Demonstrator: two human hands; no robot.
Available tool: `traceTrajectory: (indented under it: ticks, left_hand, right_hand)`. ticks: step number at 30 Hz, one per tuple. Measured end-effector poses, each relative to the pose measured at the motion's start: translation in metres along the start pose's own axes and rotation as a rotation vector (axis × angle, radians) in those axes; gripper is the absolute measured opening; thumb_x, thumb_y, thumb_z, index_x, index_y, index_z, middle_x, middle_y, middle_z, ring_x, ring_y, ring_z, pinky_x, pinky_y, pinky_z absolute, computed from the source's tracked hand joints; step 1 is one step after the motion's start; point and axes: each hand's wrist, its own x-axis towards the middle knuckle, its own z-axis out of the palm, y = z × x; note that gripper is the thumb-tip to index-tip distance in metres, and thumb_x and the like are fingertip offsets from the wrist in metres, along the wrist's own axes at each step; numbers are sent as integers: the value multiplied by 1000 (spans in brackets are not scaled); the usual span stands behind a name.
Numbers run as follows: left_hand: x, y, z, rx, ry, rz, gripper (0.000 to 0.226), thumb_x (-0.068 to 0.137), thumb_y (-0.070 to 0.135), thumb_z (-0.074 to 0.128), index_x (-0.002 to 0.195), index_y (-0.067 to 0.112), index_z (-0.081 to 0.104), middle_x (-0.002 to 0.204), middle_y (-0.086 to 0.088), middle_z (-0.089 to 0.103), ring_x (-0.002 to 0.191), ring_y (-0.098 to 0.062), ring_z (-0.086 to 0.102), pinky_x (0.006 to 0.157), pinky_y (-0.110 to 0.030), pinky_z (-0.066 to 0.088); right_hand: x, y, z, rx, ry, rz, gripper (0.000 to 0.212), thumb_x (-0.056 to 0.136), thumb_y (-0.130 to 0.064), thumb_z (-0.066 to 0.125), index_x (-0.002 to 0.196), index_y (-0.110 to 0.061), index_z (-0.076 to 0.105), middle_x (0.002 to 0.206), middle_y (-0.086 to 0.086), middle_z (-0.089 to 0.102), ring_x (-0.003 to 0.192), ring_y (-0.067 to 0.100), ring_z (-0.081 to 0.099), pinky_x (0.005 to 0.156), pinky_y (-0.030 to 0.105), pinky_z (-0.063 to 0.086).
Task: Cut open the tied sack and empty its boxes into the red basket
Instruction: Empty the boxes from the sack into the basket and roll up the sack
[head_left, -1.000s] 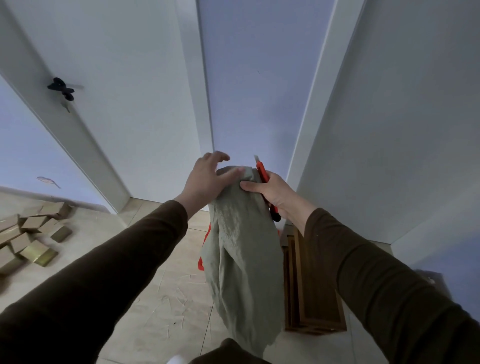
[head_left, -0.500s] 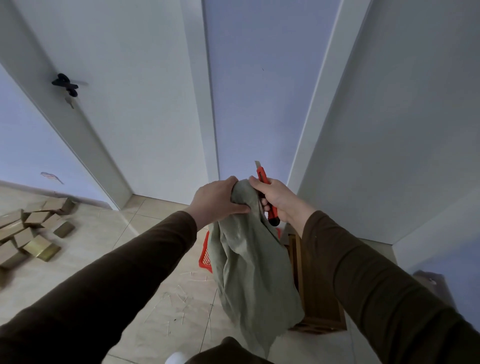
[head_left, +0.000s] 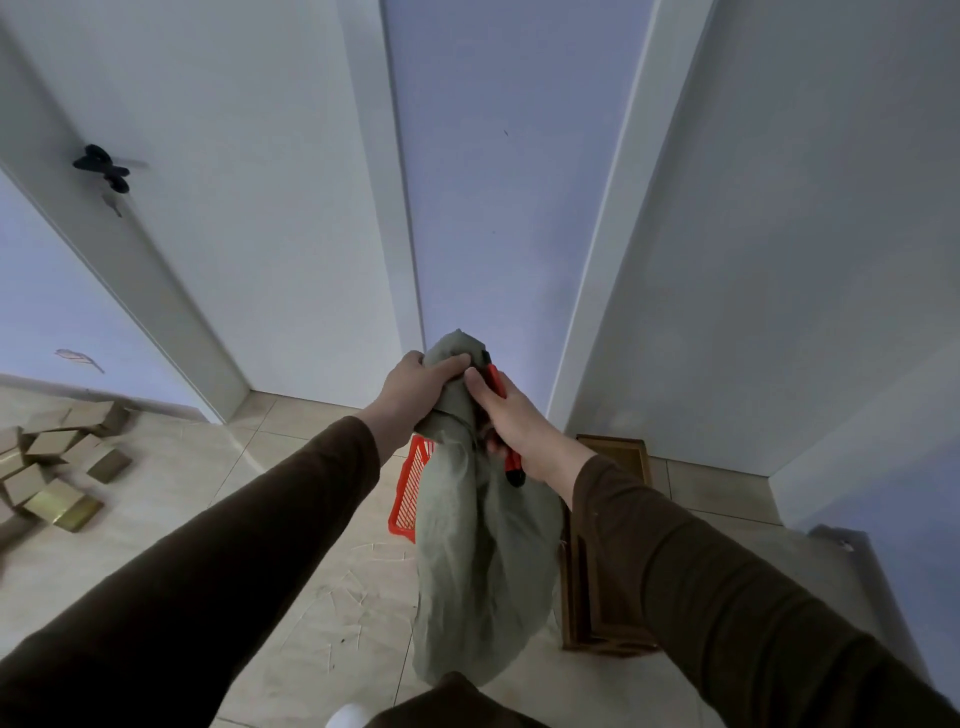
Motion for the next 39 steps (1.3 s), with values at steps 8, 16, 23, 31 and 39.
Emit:
traceTrajectory:
  ticks: [8, 16, 23, 31, 39]
  left_hand:
    - [-20, -8, 18, -561, -218, -159, 58, 101, 60, 56, 124, 9, 71, 118, -14, 79, 107, -29, 78, 97, -45, 61]
    - [-12, -18, 18, -263, 2, -153, 60, 107, 62, 38, 117, 10, 65, 113, -11, 74, 107, -28, 72, 99, -43, 58]
    - [-10, -25, 14, 179, 179, 201, 37, 108, 46, 41, 117, 13, 56, 118, -15, 65, 102, -28, 63, 78, -37, 48]
    - [-21, -13, 18, 63, -58, 83, 85, 64, 73, 82, 122, 17, 55, 116, 0, 62, 97, -14, 70, 61, -23, 59]
    - [-14, -22, 16, -1, -103, -1, 61, 80, 48, 83, 124, 18, 54, 109, -2, 70, 92, -17, 74, 58, -24, 59]
  right_hand:
    - [2, -5, 6, 190, 111, -86, 44, 94, -75, 53, 120, -41, 63, 125, -2, 73, 114, 22, 71, 105, 47, 56]
    - [0, -3, 18, 96, 266, -218, 38, 101, -68, 46, 113, -38, 66, 119, -6, 73, 115, 19, 69, 105, 51, 53]
    - [4, 7, 23, 55, 331, -276, 12, 105, -55, 48, 100, -51, 57, 105, -31, 67, 99, -13, 63, 100, 35, 55]
    - [6, 10, 18, 146, 312, -237, 18, 106, -41, 56, 121, -37, 65, 108, -19, 70, 94, -4, 71, 82, 16, 58]
    - [-2, 18, 6, 241, 149, -174, 41, 110, -43, 50, 149, -30, 57, 115, -15, 67, 112, 14, 70, 86, 37, 65]
